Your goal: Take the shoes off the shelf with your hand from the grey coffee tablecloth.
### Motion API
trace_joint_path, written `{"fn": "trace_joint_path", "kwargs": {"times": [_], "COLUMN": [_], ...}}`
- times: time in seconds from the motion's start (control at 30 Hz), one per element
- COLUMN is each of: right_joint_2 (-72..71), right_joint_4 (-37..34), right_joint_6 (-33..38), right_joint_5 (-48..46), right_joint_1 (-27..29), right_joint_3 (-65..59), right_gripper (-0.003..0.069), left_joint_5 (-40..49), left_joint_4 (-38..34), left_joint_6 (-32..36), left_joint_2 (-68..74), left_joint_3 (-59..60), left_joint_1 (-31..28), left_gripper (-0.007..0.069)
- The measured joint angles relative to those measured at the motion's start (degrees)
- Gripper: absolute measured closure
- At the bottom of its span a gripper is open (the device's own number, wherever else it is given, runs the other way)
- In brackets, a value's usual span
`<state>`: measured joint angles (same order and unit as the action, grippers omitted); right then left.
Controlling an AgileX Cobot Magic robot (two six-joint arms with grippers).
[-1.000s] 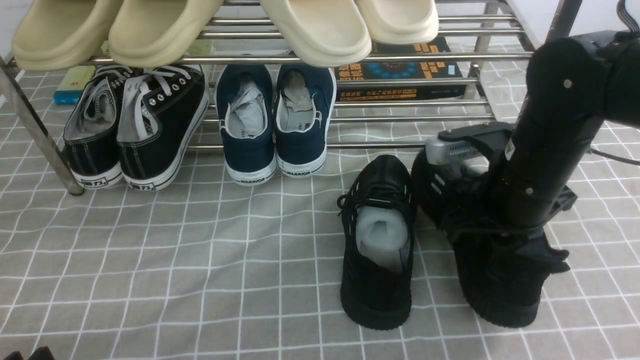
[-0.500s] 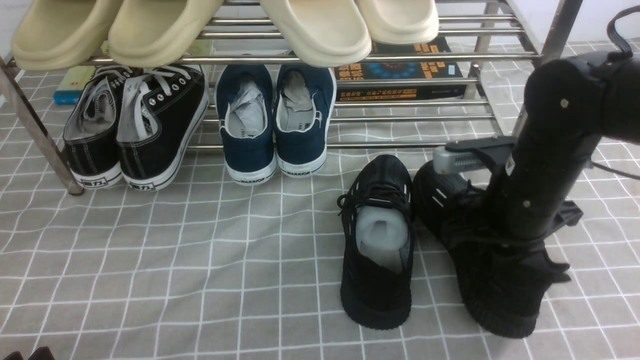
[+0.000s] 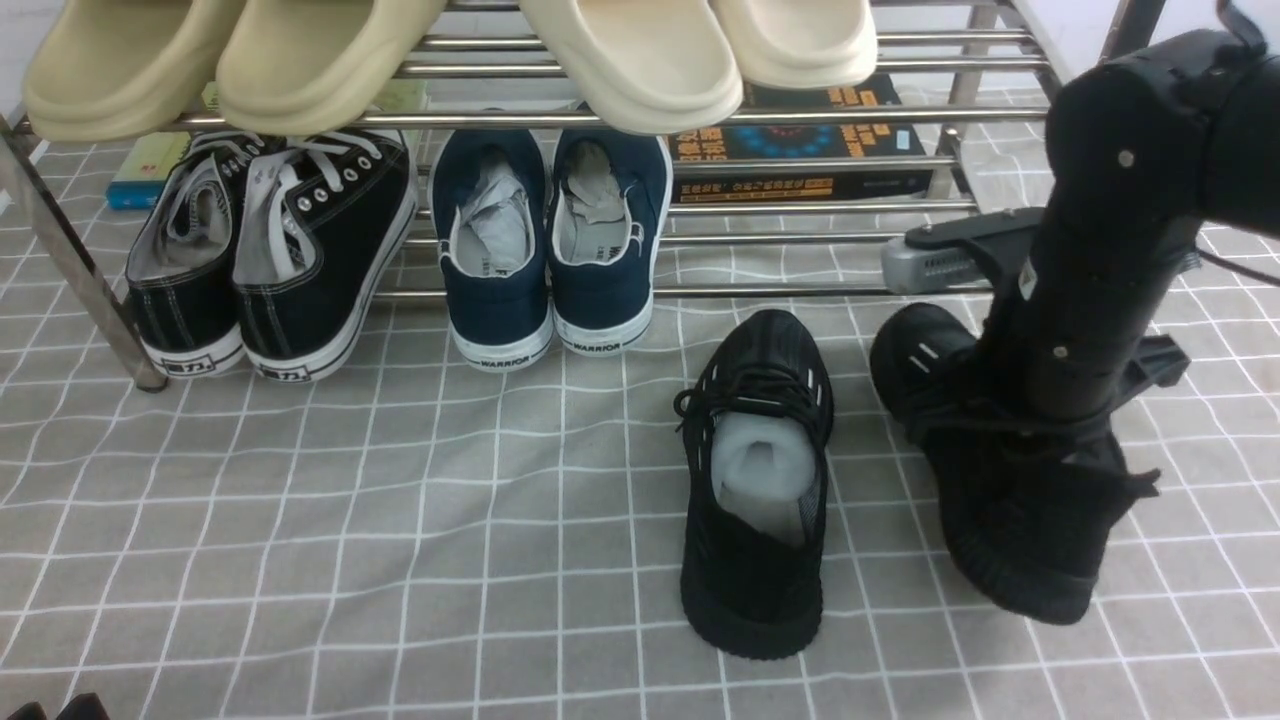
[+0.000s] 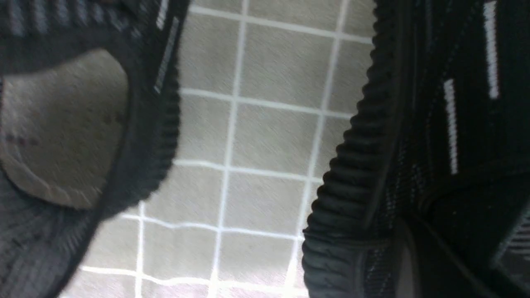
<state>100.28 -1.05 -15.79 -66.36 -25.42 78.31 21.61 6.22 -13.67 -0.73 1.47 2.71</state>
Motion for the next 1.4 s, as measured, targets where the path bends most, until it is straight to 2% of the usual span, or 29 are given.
{"fn": "trace_joint_path", "kwargs": {"times": [0.4, 0.5, 0.6, 0.83, 0.9, 1.0, 1.17, 1.27, 1.4], "right_joint_2": [5.03, 5.14, 5.14, 4.92, 4.31, 2.66, -2.39, -6.68, -16.42], "right_joint_4": [-5.51, -7.32, -9.81, -13.22, -13.26, -13.00, -11.09, -8.58, -6.13], "right_joint_6": [-0.01, -0.01, -0.01, 2.69, 4.46, 6.95, 11.01, 12.08, 12.71], "right_joint_5": [2.30, 3.70, 6.04, 8.28, 7.12, 3.85, -2.42, -3.56, -3.93], "right_joint_1": [-0.05, -0.05, -0.05, -0.05, -0.05, -0.05, -0.05, -0.05, -0.05], "right_joint_3": [0.00, 0.05, 0.31, 0.40, 1.12, 3.89, 8.91, 9.89, 6.19], "right_gripper": [0.0616, 0.0589, 0.0520, 0.0292, 0.0249, 0.0220, 0.0219, 0.0263, 0.0426], "left_joint_5": [0.00, 0.00, 0.00, 0.00, 0.00, 0.00, 0.00, 0.00, 0.00], "left_joint_4": [0.05, 0.05, 0.09, 0.09, 0.09, 0.09, 0.09, 0.09, 0.09], "left_joint_6": [0.00, 0.00, 0.00, 0.00, 0.00, 0.00, 0.00, 0.00, 0.00], "left_joint_2": [0.00, 0.00, 0.00, 0.00, 0.00, 0.00, 0.00, 0.00, 0.00], "left_joint_3": [0.00, 0.00, 0.00, 0.00, 0.00, 0.00, 0.00, 0.00, 0.00], "left_joint_1": [0.00, 0.00, 0.00, 0.00, 0.00, 0.00, 0.00, 0.00, 0.00], "left_gripper": [0.0384, 0.0384, 0.0384, 0.0384, 0.0384, 0.0384, 0.0384, 0.0384, 0.0384]}}
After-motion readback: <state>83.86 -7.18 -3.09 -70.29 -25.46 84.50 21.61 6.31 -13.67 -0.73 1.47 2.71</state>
